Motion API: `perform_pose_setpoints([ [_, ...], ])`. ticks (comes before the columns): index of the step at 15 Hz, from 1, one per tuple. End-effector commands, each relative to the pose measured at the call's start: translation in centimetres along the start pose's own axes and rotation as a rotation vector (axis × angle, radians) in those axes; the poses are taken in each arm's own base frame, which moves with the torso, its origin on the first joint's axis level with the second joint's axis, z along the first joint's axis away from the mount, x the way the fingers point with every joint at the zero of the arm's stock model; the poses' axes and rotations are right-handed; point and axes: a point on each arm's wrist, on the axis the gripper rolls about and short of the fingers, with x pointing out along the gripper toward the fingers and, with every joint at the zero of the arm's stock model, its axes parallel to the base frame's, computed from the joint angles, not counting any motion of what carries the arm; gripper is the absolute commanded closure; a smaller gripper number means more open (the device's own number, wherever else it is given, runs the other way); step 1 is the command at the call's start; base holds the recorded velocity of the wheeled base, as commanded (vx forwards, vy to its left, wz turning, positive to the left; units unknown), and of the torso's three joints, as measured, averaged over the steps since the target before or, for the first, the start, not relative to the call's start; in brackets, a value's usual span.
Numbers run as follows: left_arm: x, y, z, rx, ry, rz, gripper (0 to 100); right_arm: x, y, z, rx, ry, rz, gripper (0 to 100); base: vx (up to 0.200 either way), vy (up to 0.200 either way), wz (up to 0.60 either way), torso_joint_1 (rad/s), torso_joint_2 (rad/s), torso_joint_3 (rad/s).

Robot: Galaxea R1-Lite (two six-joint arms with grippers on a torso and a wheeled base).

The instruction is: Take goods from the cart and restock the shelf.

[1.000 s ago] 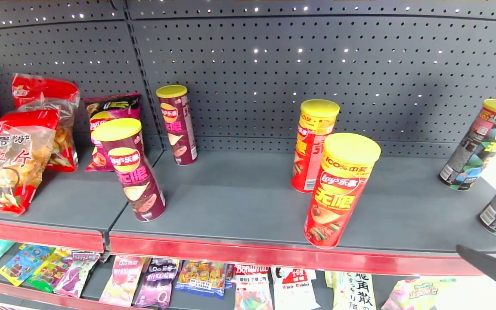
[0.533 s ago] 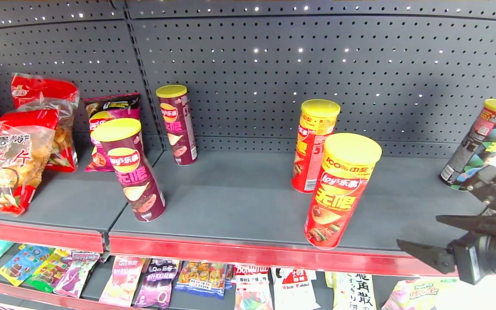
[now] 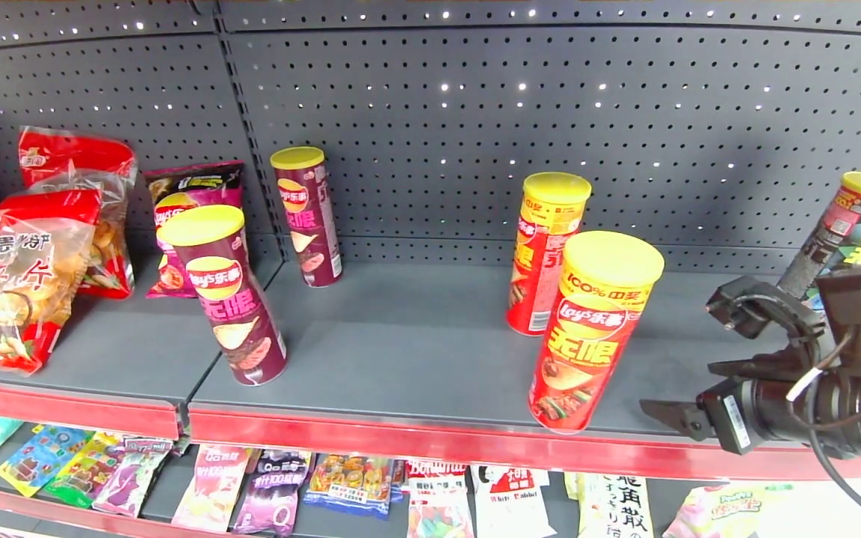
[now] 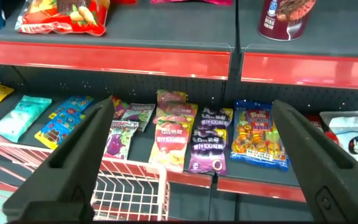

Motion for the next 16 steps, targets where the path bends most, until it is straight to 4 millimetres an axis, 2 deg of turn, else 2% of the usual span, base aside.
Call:
perform_pose_setpoints([
  [1,0.0,0.0,0.0,0.001,0.004,0.000,0,1.2,0.6,0.5,-0.019,0.024,0.021,0,0.000,0.000,0.00,0.000,0.00,0.000],
  [7,0.0,0.0,0.0,0.000,0.004,0.000,0,2.7,1.2,2.0,-0.038,0.026,0.032,0,0.000,0.000,0.00,0.000,0.00,0.000],
  [16,0.0,0.0,0.0,-0.002,0.004,-0.001,0,3.8,2.5,3.1,-0.017,0.024,0.051,0,0.000,0.000,0.00,0.000,0.00,0.000],
])
